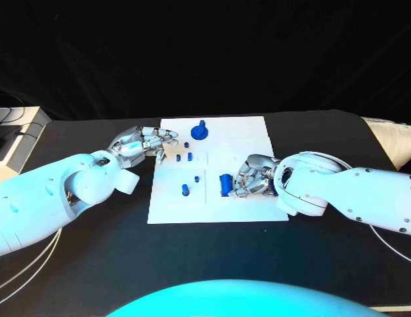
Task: Assemble the parts on the task board
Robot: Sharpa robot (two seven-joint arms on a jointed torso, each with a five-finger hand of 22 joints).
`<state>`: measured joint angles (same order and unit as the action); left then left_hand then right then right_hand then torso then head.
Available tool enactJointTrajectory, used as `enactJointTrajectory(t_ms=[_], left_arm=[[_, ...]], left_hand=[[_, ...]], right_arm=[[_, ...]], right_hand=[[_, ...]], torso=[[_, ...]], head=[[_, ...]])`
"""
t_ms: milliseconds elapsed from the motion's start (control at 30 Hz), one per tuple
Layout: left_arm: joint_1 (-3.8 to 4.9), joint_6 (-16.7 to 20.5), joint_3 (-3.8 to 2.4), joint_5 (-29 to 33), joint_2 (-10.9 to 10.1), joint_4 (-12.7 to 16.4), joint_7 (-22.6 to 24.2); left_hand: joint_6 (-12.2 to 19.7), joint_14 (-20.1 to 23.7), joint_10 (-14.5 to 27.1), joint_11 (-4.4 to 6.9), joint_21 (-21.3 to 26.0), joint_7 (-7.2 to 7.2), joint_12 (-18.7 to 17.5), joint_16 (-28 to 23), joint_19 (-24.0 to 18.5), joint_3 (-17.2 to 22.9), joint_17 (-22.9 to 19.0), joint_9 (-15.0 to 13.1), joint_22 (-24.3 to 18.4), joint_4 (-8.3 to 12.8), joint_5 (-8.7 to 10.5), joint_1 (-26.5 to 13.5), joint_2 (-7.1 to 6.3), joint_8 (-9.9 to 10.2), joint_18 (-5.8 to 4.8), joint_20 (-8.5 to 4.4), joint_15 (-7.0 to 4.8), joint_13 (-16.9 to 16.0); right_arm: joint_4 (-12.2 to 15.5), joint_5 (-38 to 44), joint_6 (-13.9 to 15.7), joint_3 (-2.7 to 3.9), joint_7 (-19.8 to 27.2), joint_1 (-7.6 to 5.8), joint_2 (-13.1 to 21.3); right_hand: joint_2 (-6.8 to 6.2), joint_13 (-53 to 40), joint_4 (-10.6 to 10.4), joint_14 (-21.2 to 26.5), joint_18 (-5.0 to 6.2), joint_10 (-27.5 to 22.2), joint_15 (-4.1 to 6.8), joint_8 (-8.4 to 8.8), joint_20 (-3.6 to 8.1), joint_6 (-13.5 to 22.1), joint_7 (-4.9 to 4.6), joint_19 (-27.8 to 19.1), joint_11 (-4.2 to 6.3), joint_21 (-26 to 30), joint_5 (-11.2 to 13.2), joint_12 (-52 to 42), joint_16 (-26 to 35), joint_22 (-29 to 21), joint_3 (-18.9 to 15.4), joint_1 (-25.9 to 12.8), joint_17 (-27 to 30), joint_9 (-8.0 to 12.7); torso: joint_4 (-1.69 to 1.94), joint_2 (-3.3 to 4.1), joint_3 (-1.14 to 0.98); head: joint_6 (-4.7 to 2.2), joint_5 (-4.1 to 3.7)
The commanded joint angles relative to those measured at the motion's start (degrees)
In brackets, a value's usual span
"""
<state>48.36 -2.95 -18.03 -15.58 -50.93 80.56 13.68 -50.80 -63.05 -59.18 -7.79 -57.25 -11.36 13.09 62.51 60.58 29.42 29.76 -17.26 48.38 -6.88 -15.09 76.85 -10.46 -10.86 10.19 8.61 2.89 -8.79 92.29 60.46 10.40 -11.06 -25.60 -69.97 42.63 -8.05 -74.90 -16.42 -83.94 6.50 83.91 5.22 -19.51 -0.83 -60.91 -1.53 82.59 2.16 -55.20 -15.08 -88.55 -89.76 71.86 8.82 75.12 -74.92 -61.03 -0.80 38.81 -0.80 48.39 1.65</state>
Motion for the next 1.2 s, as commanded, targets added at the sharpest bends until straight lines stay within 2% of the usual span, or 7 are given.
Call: enactJointTrajectory(t_ms=[33,600,700,767,800,900,1200], left_arm=[[-0.03,-1.16,-0.03,0.3,0.05,0.15,0.35],[-0.12,-1.22,-0.03,0.3,0.22,-0.09,0.34],[-0.13,-1.23,-0.03,0.3,0.22,-0.09,0.32],[-0.14,-1.28,-0.03,0.3,0.22,-0.09,0.26],[-0.14,-1.3,-0.03,0.3,0.22,-0.09,0.24],[-0.15,-1.36,-0.03,0.3,0.22,-0.11,0.19],[-0.2,-1.37,-0.03,0.29,0.23,-0.18,0.16]], left_hand=[[0.35,-0.1,0.09,0.32,-0.11,0.11,0.31,0.36,-0.41,0.11,0.09,0.06,-0.04,-0.35,-0.06,0.0,0.51,-0.31,-0.6,-0.08,0.21,-0.08],[0.35,-0.1,0.09,0.32,-0.11,0.11,0.31,0.36,-0.41,0.11,0.09,0.06,-0.04,-0.35,-0.06,0.0,0.51,-0.31,-0.6,-0.08,0.21,-0.08],[0.35,-0.1,0.09,0.32,-0.11,0.11,0.31,0.36,-0.41,0.11,0.09,0.06,-0.04,-0.35,-0.06,0.0,0.51,-0.31,-0.6,-0.08,0.21,-0.08],[0.35,-0.1,0.09,0.32,-0.11,0.11,0.31,0.36,-0.41,0.11,0.09,0.06,-0.04,-0.35,-0.06,0.0,0.51,-0.31,-0.6,-0.08,0.21,-0.08],[0.35,-0.1,0.09,0.32,-0.11,0.11,0.31,0.36,-0.41,0.11,0.09,0.07,-0.04,-0.35,-0.06,0.01,0.51,-0.31,-0.6,-0.09,0.21,-0.08],[0.36,-0.1,0.1,0.33,-0.13,0.1,0.35,0.35,-0.38,0.11,0.1,0.07,-0.01,-0.33,-0.06,0.09,0.49,-0.36,-0.61,-0.1,0.19,-0.09],[0.36,-0.1,0.1,0.33,-0.13,0.1,0.35,0.35,-0.38,0.11,0.1,0.07,-0.01,-0.33,-0.06,0.09,0.49,-0.36,-0.61,-0.1,0.19,-0.09]], right_arm=[[-0.3,0.53,-0.75,0.07,0.05,0.15,-0.14],[0.04,0.7,-1.68,0.07,0.97,0.47,0.13],[0.52,0.68,-1.44,0.06,1.32,0.52,0.47],[0.85,0.45,-0.32,0.06,1.72,0.56,0.68],[0.99,0.35,0.2,0.06,1.89,0.58,0.78],[1.39,0.14,1.78,0.06,2.36,0.64,1.16],[2.3,-0.04,4.26,0.08,3.16,0.69,2.61]], right_hand=[[-0.44,-14.04,0.01,-6.06,-0.7,5.32,0.46,-0.22,0.08,-0.13,0.2,0.13,0.37,-0.09,0.35,-0.18,-0.24,0.02,0.41,0.04,-15.08,-0.07],[-1.98,-14.1,0.04,-6.06,-0.7,5.36,0.45,-0.51,0.1,-0.11,0.14,0.09,0.33,0.16,2.04,-0.24,-0.24,0.06,0.83,0.6,-15.08,-0.26],[-2.77,-14.05,-0.08,-6.06,-0.71,5.32,0.38,-0.71,0.06,-0.15,0.05,0.09,0.25,0.21,4.08,-0.18,-0.24,0.15,0.51,0.73,-15.08,-0.35],[-2.61,-14.04,-0.21,-6.06,-0.73,5.32,0.23,-1.05,-0.05,-0.35,-0.13,0.11,0.09,0.32,9.88,-0.17,-0.24,0.24,-0.99,-0.78,-15.08,-0.54],[-2.51,-14.05,-0.29,-6.06,-0.74,5.32,0.2,-1.2,-0.08,-0.35,-0.19,0.15,0.04,0.25,11.74,-0.17,-0.24,0.33,-1.93,-1.38,-15.08,-0.65],[-2.51,-14.02,-0.35,-6.06,-0.73,5.3,0.18,-1.44,-0.11,-0.31,-0.21,0.19,0.01,0.25,12.12,-0.14,-0.24,0.43,-3.71,-2.02,-15.08,-0.86],[-2.51,-14.02,-0.36,-6.06,-0.73,5.3,0.18,-1.52,-0.12,-0.31,-0.2,0.2,0.0,0.27,12.09,-0.13,-0.24,0.45,-4.2,-2.11,-15.08,-0.92]], torso=[[0.04,0.03,-0.02],[0.0,-0.01,-0.04],[-0.03,-0.01,-0.06],[-0.03,-0.01,-0.06],[-0.03,-0.01,-0.06],[-0.04,-0.01,-0.07],[-0.06,0.0,-0.1]], head=[[0.11,0.06],[0.3,0.11],[0.34,0.17],[0.37,0.27],[0.37,0.27],[0.37,0.32],[0.34,0.32]])
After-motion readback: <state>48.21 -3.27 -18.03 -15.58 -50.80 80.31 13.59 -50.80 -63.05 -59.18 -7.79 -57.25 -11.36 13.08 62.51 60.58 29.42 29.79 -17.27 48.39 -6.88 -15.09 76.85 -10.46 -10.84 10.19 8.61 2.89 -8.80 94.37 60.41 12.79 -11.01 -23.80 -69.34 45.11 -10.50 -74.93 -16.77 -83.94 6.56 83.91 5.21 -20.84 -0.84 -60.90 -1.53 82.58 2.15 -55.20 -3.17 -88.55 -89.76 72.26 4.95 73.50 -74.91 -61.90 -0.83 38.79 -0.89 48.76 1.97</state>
